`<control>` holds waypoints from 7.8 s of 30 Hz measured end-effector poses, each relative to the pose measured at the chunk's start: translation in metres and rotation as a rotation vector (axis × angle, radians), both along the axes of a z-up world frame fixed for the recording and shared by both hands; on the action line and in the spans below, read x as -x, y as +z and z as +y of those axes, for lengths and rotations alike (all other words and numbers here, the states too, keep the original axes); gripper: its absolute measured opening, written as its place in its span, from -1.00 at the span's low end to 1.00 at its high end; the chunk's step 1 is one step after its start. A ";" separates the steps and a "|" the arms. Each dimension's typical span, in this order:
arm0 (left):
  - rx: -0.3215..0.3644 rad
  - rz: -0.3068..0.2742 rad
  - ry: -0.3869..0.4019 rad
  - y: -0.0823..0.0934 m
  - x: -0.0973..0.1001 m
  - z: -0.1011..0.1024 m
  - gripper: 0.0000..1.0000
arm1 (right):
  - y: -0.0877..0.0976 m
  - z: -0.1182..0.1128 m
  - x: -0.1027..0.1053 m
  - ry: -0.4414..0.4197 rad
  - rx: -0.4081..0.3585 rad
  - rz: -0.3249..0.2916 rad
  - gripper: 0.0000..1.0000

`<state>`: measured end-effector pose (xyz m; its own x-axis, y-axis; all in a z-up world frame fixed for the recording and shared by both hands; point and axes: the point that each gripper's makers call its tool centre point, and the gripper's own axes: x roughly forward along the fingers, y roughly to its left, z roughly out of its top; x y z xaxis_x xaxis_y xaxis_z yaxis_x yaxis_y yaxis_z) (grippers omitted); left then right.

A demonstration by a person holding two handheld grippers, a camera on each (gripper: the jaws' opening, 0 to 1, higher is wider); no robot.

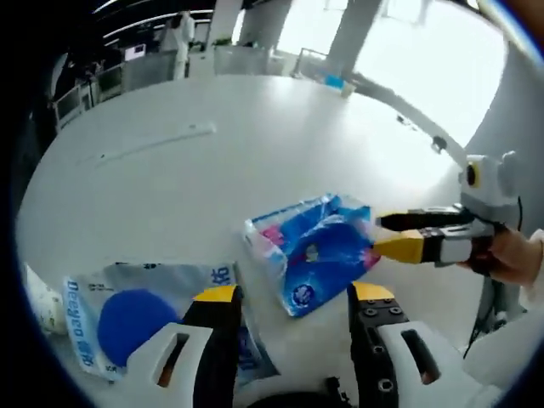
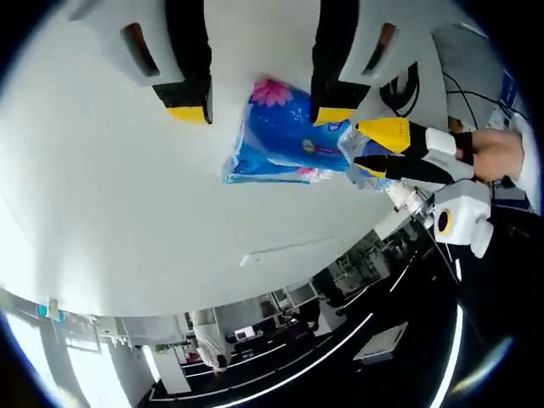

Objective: Arrange the tabletop items into an orderly group along one side of the table until the central work area is clear of visible clutter.

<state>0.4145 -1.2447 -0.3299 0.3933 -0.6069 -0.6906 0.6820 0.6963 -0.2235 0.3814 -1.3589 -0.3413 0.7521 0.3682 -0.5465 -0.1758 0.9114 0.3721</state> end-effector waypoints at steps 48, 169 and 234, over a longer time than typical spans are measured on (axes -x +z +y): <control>0.082 -0.023 0.180 0.034 0.008 0.141 0.89 | 0.044 0.018 0.066 -0.169 0.059 -0.001 0.49; -0.012 0.128 0.321 -0.046 -0.025 0.221 -0.94 | -0.023 0.157 0.001 0.044 -0.048 0.158 -0.95; -0.029 0.031 0.381 -0.043 -0.035 0.223 -0.99 | -0.032 0.153 -0.023 0.064 0.046 0.150 -1.00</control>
